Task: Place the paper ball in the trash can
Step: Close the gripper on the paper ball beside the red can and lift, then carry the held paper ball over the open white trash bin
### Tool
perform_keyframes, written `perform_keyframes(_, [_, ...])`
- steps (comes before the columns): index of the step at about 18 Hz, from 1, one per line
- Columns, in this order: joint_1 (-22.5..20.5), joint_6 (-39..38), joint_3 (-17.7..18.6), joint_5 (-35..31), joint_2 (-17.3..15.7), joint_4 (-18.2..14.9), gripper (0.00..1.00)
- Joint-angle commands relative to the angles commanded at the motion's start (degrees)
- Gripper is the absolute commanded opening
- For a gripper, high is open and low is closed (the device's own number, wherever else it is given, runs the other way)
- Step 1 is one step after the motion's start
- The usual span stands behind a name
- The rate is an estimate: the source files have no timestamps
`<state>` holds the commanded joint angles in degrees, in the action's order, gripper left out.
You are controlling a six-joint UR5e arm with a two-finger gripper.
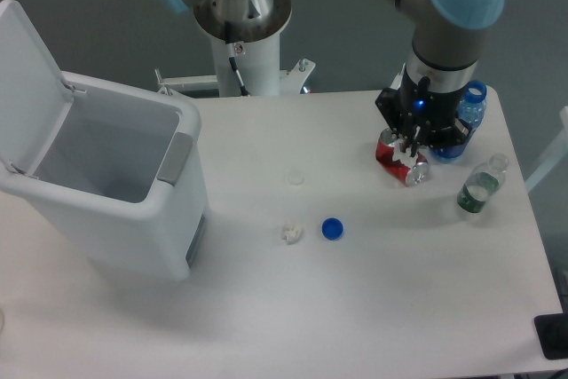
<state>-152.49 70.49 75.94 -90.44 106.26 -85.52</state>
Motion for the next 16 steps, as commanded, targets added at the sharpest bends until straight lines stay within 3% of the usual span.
perform_keyframes(8, [0.2,-1.4,-0.1,-0.2,-1.3,-0.3,0.09])
perform_keyframes(12, [3.2,-6.3,0.8,1.3,-4.2,-1.1,0.05])
perform_keyframes(16, [5.3,-10.6,2.3,7.1,-8.4,-1.1,0.03])
